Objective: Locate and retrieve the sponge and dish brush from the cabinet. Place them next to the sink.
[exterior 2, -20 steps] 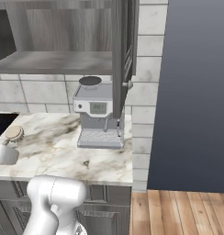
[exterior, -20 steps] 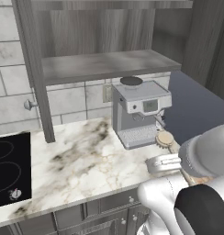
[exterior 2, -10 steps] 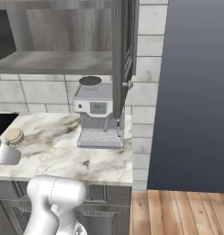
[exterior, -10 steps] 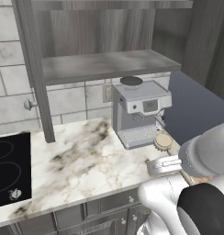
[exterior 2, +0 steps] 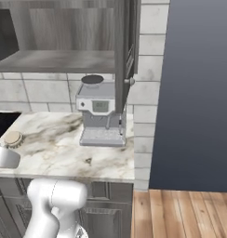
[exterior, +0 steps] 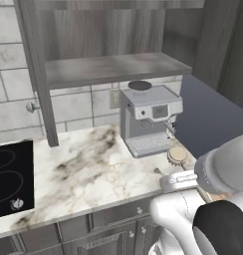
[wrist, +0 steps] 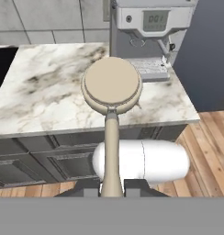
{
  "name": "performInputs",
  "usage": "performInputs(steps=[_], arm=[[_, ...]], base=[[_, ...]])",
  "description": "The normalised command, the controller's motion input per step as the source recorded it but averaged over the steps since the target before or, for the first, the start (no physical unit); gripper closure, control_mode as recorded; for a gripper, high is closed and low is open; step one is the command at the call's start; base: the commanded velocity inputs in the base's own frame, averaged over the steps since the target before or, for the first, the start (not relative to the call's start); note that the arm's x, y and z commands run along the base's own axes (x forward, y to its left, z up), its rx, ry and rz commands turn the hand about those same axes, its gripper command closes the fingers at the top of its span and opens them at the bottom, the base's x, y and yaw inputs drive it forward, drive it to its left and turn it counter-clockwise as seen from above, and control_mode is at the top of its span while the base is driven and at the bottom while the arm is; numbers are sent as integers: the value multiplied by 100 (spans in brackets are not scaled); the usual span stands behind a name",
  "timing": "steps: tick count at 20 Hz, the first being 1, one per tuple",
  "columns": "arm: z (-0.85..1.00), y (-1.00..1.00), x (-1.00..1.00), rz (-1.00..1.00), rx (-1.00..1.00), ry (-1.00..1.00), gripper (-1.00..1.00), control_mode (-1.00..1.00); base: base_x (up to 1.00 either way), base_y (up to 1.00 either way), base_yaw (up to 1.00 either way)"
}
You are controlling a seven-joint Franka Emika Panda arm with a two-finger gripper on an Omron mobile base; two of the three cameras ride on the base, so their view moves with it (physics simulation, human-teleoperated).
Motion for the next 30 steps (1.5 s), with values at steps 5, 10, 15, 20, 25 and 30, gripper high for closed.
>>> performInputs(steps=[5,10,15,20,25,30], arm=[[0,0,0,0,0,0,100,100],[0,0,0,0,0,0,100,100],[0,0,0,0,0,0,100,100],[0,0,0,0,0,0,100,100],[0,0,0,0,0,0,100,100],[0,0,0,0,0,0,100,100]], base=[[-76,0,-2],[-73,-8,-4],[-1,-4,11],[0,0,50],[0,1,50],[0,1,50]])
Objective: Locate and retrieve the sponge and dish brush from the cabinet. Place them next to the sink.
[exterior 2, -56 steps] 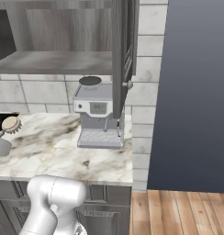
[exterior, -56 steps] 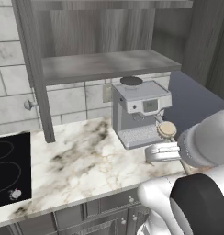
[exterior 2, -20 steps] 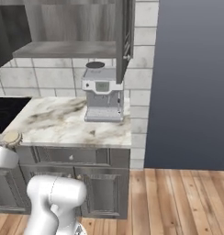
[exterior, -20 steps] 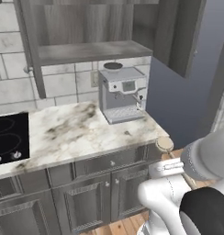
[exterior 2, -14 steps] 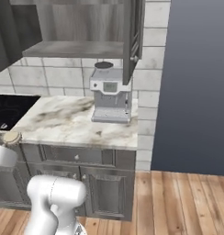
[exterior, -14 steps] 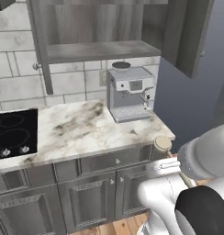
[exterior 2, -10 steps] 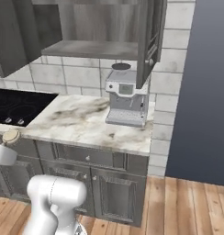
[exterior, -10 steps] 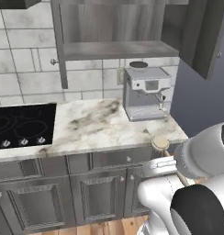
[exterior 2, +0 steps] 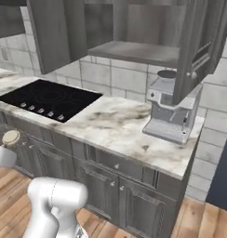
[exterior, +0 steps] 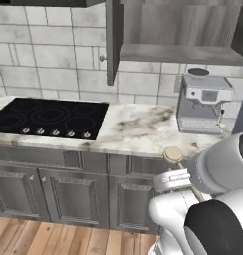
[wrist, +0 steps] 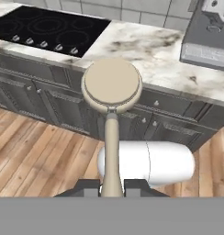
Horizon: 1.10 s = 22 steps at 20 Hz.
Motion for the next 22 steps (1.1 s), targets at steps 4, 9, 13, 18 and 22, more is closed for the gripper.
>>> performInputs(steps=[4,9,13,18,22], arm=[[0,0,0,0,0,0,100,100],[0,0,0,0,0,0,100,100],[0,0,0,0,0,0,100,100],[0,0,0,0,0,0,100,100],[0,0,0,0,0,0,100,100]], base=[[0,0,50],[0,1,50],[4,1,50],[18,0,48],[24,0,46]])
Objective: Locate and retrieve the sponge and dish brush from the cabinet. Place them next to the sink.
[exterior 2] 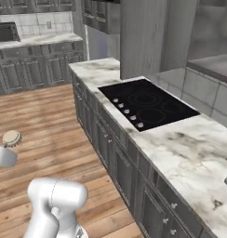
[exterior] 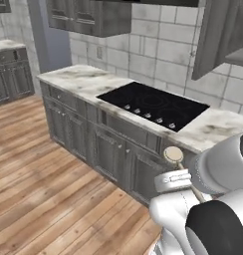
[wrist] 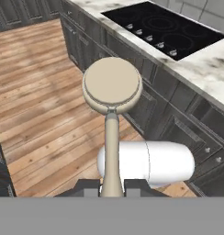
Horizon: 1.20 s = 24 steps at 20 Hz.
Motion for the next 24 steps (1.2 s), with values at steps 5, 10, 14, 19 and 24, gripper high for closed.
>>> performInputs(steps=[5,10,14,19,24], arm=[[0,0,0,0,0,0,100,100],[0,0,0,0,0,0,100,100],[0,0,0,0,0,0,100,100],[0,0,0,0,0,0,100,100],[0,0,0,0,0,0,100,100]], base=[[28,0,50],[30,0,49],[31,0,49],[35,0,48],[48,-2,43]])
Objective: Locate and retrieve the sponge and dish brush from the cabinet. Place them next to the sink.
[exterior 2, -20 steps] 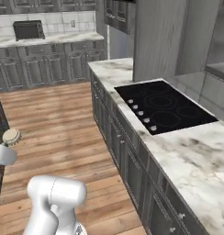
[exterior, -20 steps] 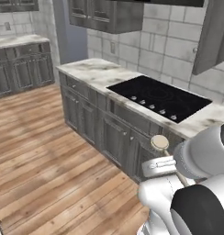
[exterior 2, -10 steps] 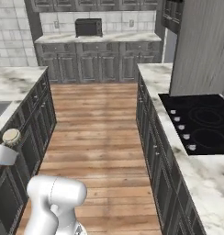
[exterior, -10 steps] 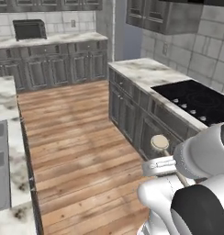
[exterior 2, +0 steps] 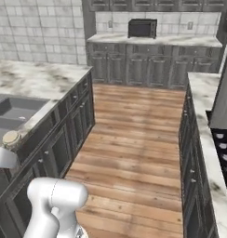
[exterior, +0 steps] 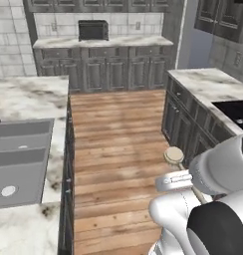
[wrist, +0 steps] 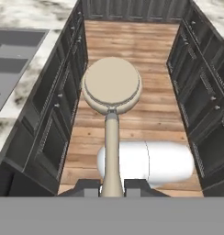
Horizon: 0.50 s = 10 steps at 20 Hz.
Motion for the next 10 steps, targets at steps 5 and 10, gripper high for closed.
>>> performInputs(steps=[5,10], arm=[[0,0,0,0,0,0,100,100],[0,0,0,0,0,0,100,100]], base=[[53,-3,41],[51,-4,43]])
